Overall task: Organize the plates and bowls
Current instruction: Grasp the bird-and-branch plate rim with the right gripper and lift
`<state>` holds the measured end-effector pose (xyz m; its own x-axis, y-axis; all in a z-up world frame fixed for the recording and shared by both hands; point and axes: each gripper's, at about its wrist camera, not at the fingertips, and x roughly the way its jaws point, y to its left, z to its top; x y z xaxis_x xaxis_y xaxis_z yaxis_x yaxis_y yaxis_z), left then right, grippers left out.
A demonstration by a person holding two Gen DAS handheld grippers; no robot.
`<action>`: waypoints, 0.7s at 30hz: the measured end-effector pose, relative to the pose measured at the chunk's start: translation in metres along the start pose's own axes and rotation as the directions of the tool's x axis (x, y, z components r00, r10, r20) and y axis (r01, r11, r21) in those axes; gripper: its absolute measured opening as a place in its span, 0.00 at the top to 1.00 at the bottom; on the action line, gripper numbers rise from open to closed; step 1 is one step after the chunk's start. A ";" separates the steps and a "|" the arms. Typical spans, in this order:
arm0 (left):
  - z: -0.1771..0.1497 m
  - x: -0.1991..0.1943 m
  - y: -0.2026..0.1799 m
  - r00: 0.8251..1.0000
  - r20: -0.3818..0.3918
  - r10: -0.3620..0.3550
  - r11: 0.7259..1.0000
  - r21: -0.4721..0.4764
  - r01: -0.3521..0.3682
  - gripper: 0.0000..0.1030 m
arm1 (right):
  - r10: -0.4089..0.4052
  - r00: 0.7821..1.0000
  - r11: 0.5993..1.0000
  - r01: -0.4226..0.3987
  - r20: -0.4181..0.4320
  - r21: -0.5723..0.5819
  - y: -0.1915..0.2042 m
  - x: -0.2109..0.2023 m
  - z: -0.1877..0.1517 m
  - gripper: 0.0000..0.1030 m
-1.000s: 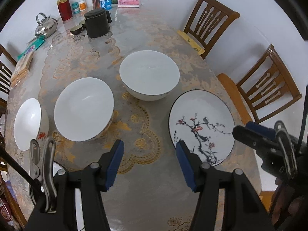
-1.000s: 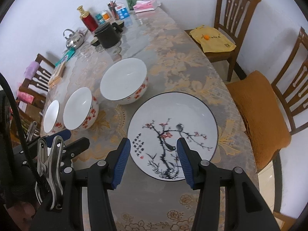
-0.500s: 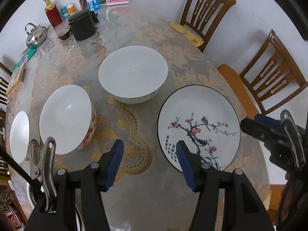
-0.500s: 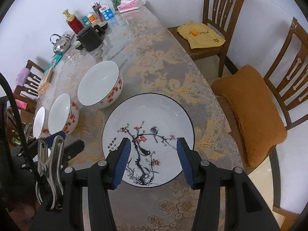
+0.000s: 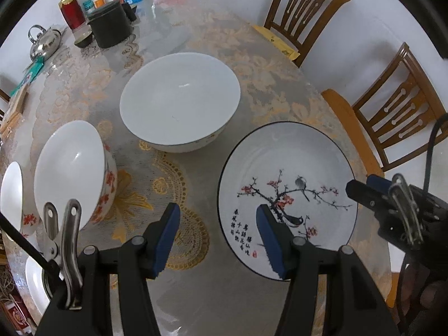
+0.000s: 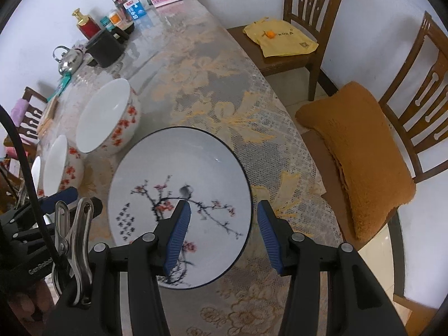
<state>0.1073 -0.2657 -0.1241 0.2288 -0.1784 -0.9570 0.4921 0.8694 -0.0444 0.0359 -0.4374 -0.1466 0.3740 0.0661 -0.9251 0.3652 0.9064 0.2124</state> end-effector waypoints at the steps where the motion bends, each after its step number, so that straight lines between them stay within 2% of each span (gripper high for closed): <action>1: 0.000 0.002 0.001 1.000 -0.001 -0.010 1.000 -0.006 0.010 0.42 | -0.005 1.000 1.000 0.005 -0.002 -0.007 0.000 0.002 0.001 0.50; 10: 0.004 0.025 -0.004 0.999 -0.035 -0.032 0.999 -0.026 0.032 0.42 | -0.014 0.999 1.000 0.013 -0.031 -0.016 -0.007 0.022 0.007 0.51; 18: 0.008 0.046 -0.010 0.997 -0.068 -0.036 0.999 -0.033 0.034 0.42 | -0.021 0.998 1.000 0.020 -0.060 -0.024 -0.014 0.037 0.011 0.56; 19: 0.008 0.048 -0.011 0.997 -0.070 -0.033 0.999 -0.032 0.030 0.43 | -0.020 0.998 0.999 0.019 -0.065 -0.027 -0.015 0.039 0.012 0.62; 21: 0.006 0.051 -0.013 0.997 -0.070 -0.034 0.999 -0.023 0.033 0.51 | -0.027 0.997 0.999 0.025 -0.066 -0.032 -0.016 0.041 0.011 0.64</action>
<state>0.1178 -0.2889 -0.1702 0.1525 -0.1752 -0.9726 0.4795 0.8737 -0.0822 0.0549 -0.4544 -0.1845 0.3070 0.0688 -0.9492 0.3469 0.9207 0.1789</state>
